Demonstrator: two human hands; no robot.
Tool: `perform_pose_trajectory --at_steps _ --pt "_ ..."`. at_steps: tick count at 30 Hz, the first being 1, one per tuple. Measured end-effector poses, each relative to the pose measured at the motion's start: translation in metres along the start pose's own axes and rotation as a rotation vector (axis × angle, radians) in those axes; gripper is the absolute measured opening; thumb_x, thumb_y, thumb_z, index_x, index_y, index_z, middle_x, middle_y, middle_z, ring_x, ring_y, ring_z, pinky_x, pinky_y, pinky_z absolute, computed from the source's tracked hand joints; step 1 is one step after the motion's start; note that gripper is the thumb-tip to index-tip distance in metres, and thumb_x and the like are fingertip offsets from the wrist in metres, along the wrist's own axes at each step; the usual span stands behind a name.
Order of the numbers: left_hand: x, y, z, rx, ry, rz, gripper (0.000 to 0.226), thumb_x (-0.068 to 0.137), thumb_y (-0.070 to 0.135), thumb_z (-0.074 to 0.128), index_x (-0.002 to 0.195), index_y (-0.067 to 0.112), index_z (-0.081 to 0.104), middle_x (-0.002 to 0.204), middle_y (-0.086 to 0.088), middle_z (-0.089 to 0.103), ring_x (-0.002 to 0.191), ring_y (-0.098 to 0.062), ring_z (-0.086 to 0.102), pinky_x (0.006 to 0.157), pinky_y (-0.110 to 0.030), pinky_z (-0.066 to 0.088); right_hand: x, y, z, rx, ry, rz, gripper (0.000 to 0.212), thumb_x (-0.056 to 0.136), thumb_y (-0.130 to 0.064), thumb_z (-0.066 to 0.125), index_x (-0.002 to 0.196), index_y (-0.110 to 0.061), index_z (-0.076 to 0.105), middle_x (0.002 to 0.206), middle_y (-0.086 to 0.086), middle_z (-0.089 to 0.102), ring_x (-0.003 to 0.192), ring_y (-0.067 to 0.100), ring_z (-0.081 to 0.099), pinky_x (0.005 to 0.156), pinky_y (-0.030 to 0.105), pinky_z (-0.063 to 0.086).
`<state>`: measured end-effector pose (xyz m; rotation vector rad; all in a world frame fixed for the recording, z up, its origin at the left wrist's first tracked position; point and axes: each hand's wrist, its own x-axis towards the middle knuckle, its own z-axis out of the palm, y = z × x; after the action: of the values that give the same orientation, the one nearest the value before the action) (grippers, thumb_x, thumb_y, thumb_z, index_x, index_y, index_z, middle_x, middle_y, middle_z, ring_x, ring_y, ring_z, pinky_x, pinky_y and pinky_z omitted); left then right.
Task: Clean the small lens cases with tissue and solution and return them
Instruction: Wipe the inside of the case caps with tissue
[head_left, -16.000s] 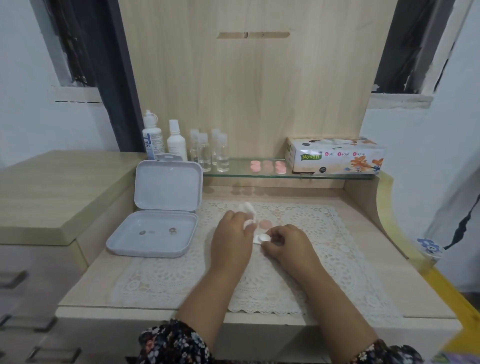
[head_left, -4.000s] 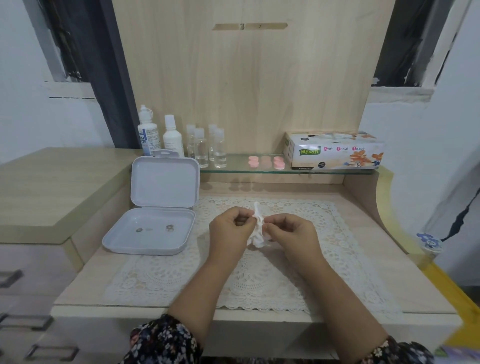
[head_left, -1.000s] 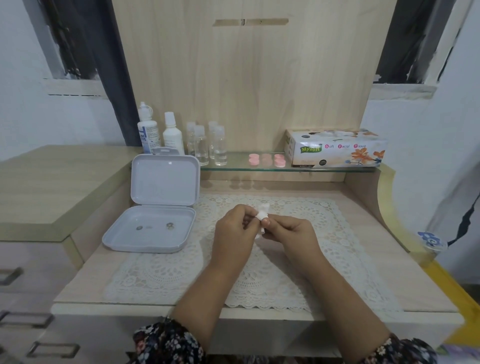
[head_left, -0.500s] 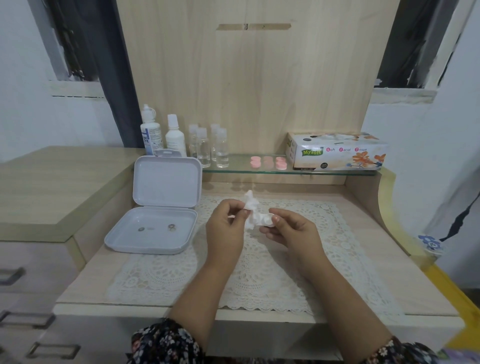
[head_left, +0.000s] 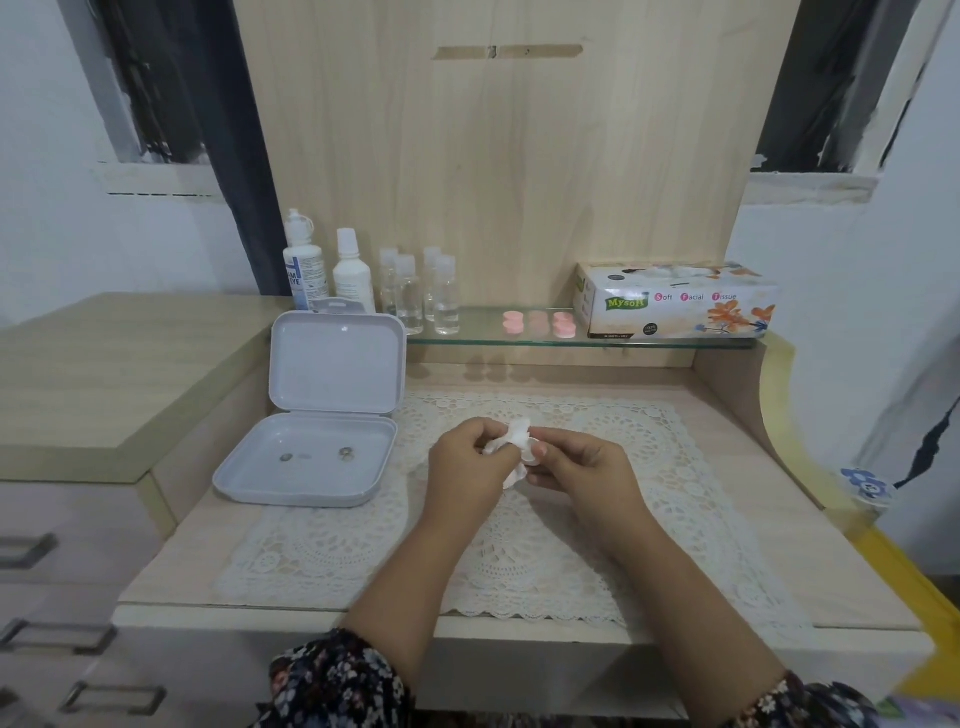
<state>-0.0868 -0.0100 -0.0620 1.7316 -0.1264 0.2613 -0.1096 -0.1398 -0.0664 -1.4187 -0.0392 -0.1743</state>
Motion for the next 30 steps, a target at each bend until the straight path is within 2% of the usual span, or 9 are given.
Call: perform_pose_trajectory --at_steps 2,6,9,13,17,21,23,25,30 --pt "0.003 -0.001 -0.002 -0.05 0.007 -0.046 0.016 0.075 0.006 0.07 0.07 0.021 0.069 0.07 -0.001 0.068 0.067 -0.022 0.064 0.059 -0.038 0.052 -0.002 -0.001 0.001 -0.005 -0.008 -0.002 0.02 0.09 -0.001 0.062 0.107 -0.005 0.071 0.092 0.008 0.076 0.08 0.018 0.072 0.07 0.019 0.056" --pt "0.006 0.0 -0.004 -0.095 0.048 -0.117 0.013 0.074 0.005 0.069 0.067 0.016 0.071 0.064 0.001 0.067 0.059 -0.017 0.06 0.05 -0.028 0.045 -0.005 -0.001 0.002 -0.029 -0.032 -0.006 0.02 0.089 -0.001 0.063 0.107 -0.005 0.071 0.089 0.007 0.076 0.078 0.018 0.073 0.07 0.019 0.056" --pt "0.008 0.002 -0.007 -0.243 0.118 -0.168 0.01 0.079 0.009 0.07 0.077 0.018 0.072 0.068 0.003 0.068 0.062 -0.015 0.06 0.053 -0.027 0.046 -0.004 -0.002 0.003 0.033 0.02 -0.007 0.019 0.092 0.0 0.06 0.105 -0.006 0.072 0.088 0.014 0.075 0.078 0.022 0.072 0.071 0.022 0.057" --pt "0.01 0.006 -0.012 -0.304 0.251 -0.046 0.014 0.087 0.014 0.067 0.093 0.026 0.069 0.082 0.011 0.067 0.068 -0.001 0.06 0.061 -0.016 0.046 0.0 -0.005 0.0 0.109 0.144 0.0 0.017 0.094 -0.001 0.056 0.104 -0.006 0.069 0.089 0.017 0.074 0.077 0.023 0.073 0.068 0.021 0.058" --pt "0.008 -0.002 -0.003 -0.076 0.088 0.058 0.026 0.084 0.011 0.069 0.089 0.036 0.067 0.096 -0.002 0.066 0.082 -0.013 0.063 0.072 -0.029 0.052 0.001 -0.006 0.0 0.111 0.144 0.01 0.017 0.094 0.0 0.057 0.104 -0.006 0.069 0.086 0.016 0.074 0.075 0.022 0.073 0.067 0.02 0.058" --pt "0.008 -0.005 -0.001 -0.131 0.046 -0.068 0.011 0.084 0.005 0.067 0.088 0.016 0.066 0.085 -0.008 0.072 0.077 -0.023 0.068 0.068 -0.038 0.056 -0.001 -0.007 0.0 0.13 0.133 -0.003 0.017 0.093 0.0 0.058 0.101 -0.008 0.07 0.087 0.017 0.074 0.078 0.023 0.073 0.068 0.02 0.058" --pt "0.008 -0.004 -0.005 -0.246 -0.019 -0.18 0.004 0.087 0.008 0.066 0.088 0.007 0.069 0.082 -0.016 0.072 0.067 -0.027 0.066 0.061 -0.038 0.055 -0.002 -0.008 -0.001 0.127 0.116 0.0 0.017 0.092 0.001 0.058 0.098 -0.009 0.07 0.087 0.018 0.074 0.078 0.022 0.074 0.067 0.02 0.058" --pt "0.01 -0.004 -0.009 -0.322 -0.095 -0.245 0.011 0.087 0.011 0.066 0.091 0.001 0.071 0.083 -0.022 0.071 0.064 -0.028 0.063 0.055 -0.033 0.051 -0.002 -0.008 -0.001 0.115 0.087 0.015 0.017 0.092 0.002 0.058 0.096 -0.009 0.07 0.086 0.017 0.074 0.077 0.021 0.074 0.069 0.021 0.059" --pt "0.01 -0.004 -0.012 -0.377 -0.136 -0.292 0.015 0.083 0.009 0.069 0.092 -0.003 0.07 0.078 -0.019 0.07 0.056 -0.022 0.061 0.051 -0.029 0.043 -0.001 -0.008 -0.003 0.077 0.055 0.017 0.018 0.092 0.003 0.057 0.1 -0.007 0.069 0.082 0.014 0.075 0.07 0.019 0.073 0.068 0.021 0.059"
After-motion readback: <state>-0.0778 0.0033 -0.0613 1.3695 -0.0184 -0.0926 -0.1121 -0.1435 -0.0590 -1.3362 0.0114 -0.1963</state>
